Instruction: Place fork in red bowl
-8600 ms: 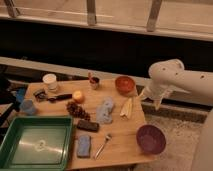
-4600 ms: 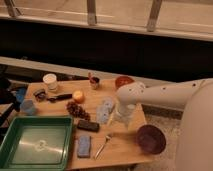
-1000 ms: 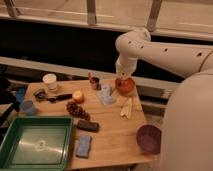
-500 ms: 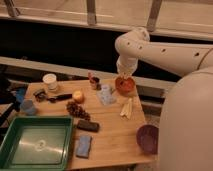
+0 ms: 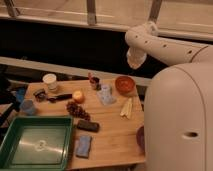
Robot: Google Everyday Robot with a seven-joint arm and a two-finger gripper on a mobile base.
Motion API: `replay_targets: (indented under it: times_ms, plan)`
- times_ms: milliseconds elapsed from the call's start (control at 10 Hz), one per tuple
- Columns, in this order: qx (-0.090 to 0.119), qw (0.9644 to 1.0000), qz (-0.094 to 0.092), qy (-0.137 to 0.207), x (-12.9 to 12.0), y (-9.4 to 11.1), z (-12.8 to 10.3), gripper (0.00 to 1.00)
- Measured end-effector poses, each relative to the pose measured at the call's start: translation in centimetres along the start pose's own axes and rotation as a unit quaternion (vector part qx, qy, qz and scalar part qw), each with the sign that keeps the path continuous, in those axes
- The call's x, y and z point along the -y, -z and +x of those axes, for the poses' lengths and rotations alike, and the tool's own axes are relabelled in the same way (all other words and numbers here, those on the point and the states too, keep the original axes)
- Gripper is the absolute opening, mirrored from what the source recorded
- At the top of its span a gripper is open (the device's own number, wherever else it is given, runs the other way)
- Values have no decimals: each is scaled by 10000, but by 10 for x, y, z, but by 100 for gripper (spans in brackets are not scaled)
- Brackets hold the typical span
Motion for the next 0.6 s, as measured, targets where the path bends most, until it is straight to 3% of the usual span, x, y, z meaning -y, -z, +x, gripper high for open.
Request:
replay_targets:
  times_ms: [200, 600]
  plan:
    - [-69, 9995, -24, -312, 17, -23, -18, 0]
    - [-636, 9950, -278, -716, 27, -81, 7, 0]
